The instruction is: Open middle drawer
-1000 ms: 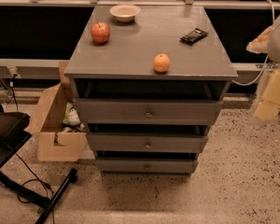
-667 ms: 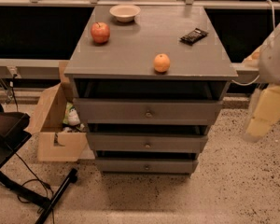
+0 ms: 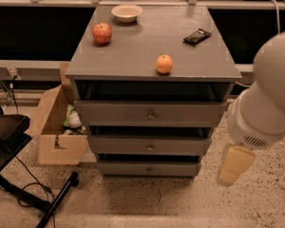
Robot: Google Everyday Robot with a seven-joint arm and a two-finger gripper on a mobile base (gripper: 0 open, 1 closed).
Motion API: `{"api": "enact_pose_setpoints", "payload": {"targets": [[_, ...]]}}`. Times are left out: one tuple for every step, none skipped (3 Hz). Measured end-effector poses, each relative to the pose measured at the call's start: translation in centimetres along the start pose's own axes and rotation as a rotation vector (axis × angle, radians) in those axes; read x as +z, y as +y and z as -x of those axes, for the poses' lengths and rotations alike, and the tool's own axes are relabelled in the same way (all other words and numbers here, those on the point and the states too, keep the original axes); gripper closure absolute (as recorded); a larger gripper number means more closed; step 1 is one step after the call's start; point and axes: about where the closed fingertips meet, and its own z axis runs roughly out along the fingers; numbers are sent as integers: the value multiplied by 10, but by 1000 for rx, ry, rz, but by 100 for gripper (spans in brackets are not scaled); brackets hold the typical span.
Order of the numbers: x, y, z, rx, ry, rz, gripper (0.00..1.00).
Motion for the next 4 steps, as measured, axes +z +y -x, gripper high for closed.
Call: {"api": "enact_pose_setpoints", "payload": {"targets": [[79, 28, 3, -3, 18, 15, 0], [170, 55, 7, -7, 19, 52, 0], [181, 52, 10, 13, -9, 27, 0], [180, 52, 11, 11, -8, 27, 0]]}}
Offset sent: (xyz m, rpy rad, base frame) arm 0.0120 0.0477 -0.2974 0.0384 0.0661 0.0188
